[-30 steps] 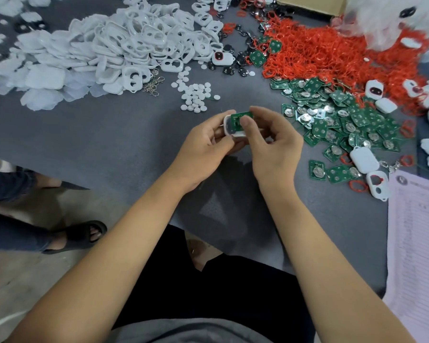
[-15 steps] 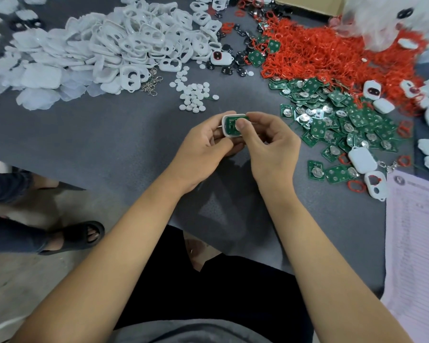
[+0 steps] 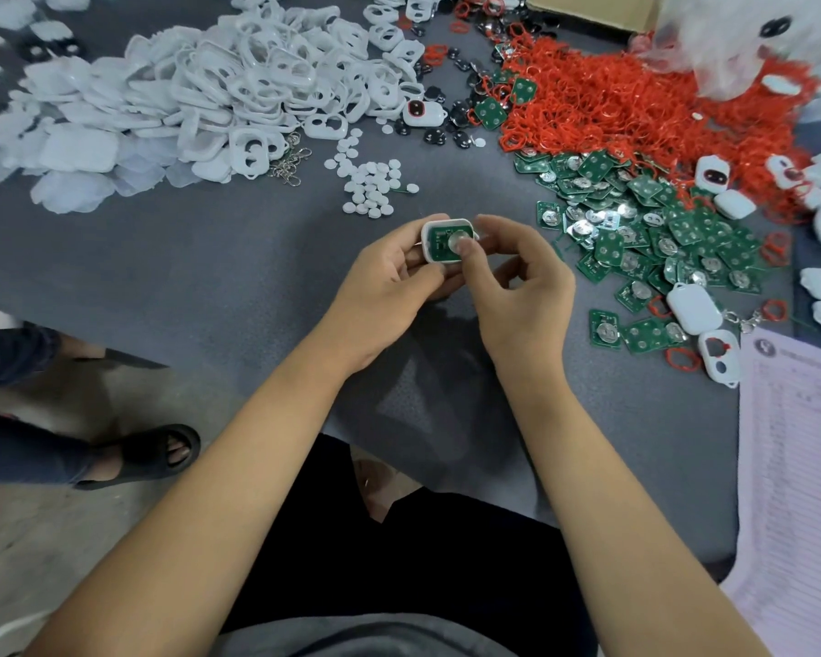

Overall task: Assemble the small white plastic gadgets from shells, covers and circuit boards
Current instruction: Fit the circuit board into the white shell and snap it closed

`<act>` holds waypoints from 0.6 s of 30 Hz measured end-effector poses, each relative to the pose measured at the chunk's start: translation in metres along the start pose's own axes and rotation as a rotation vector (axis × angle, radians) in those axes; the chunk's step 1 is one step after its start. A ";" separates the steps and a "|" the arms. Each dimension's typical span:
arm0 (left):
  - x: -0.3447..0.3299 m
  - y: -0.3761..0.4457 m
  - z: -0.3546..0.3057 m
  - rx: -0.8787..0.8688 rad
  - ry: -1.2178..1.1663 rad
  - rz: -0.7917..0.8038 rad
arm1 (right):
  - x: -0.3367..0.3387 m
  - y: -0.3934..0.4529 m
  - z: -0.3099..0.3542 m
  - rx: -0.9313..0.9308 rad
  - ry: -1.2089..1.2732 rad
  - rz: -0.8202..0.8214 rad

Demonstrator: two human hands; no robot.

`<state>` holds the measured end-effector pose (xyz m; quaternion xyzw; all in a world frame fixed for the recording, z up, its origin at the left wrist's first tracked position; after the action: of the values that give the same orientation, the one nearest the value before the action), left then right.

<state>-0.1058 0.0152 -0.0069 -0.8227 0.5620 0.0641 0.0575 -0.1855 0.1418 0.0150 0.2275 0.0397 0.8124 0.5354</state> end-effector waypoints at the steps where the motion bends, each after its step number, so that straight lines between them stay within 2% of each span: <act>1: -0.001 0.000 0.000 -0.001 -0.004 0.002 | 0.000 0.000 0.000 0.001 -0.014 -0.003; 18: 0.000 -0.001 -0.002 -0.038 -0.025 0.029 | 0.000 0.001 0.005 -0.001 -0.148 0.003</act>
<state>-0.1052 0.0154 -0.0049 -0.8145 0.5718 0.0858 0.0481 -0.1839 0.1404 0.0194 0.2868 -0.0006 0.7942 0.5357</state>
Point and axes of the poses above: each hand's wrist, its own y-axis towards the middle knuckle, its own x-axis out of the back of the hand, z = x × y, the point moved 5 cm from there along y, towards the middle knuckle, and after that the axes turned 5 degrees about z, right-handed, at the moved point
